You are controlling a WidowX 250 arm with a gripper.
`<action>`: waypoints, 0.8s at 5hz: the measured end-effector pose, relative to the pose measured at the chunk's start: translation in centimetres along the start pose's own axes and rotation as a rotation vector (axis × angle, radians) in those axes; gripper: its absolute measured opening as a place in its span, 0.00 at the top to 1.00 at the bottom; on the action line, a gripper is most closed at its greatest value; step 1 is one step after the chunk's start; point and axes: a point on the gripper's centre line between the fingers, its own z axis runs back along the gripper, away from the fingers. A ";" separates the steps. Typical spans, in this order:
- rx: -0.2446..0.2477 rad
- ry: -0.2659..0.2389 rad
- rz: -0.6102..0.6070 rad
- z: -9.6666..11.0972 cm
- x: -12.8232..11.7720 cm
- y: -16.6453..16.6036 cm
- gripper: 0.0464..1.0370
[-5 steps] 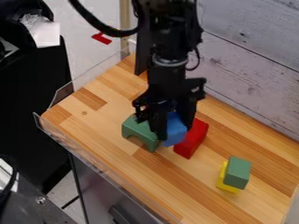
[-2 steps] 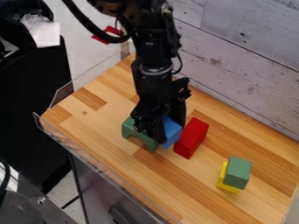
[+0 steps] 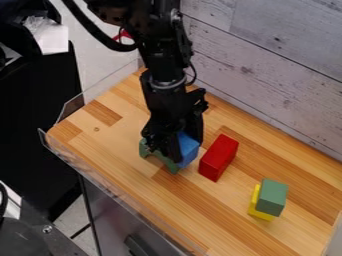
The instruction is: Move the blue rectangular block from the red rectangular block and put it on top of the arch
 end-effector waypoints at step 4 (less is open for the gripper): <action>-0.060 -0.024 0.169 -0.1 1.8 -0.8 0.47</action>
